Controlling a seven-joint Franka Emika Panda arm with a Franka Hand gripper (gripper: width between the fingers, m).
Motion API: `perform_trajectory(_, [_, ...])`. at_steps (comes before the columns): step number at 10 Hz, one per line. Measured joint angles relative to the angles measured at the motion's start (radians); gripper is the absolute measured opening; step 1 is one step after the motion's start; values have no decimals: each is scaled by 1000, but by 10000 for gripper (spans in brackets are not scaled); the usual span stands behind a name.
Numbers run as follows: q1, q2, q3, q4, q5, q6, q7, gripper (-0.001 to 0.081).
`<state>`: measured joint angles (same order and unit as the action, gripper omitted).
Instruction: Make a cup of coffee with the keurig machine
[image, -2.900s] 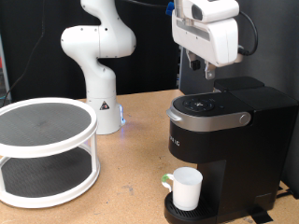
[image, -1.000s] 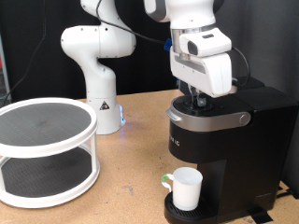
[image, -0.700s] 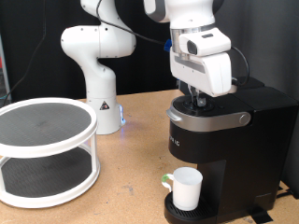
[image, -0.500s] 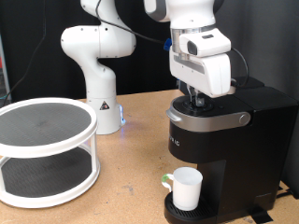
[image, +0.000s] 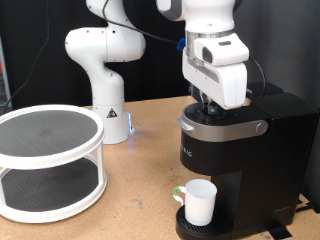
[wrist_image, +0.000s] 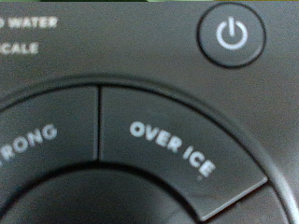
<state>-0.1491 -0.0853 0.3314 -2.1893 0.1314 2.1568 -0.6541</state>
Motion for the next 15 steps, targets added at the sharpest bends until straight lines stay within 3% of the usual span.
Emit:
perform_trajectory(7, [-10,65,-10,100,-11,-173,7,2])
perform_trajectory(12, [-10,67,-10,100,-8,-165,13,2])
perform_trajectory(15, [-13,53,-16,75,43,-117,-61,2])
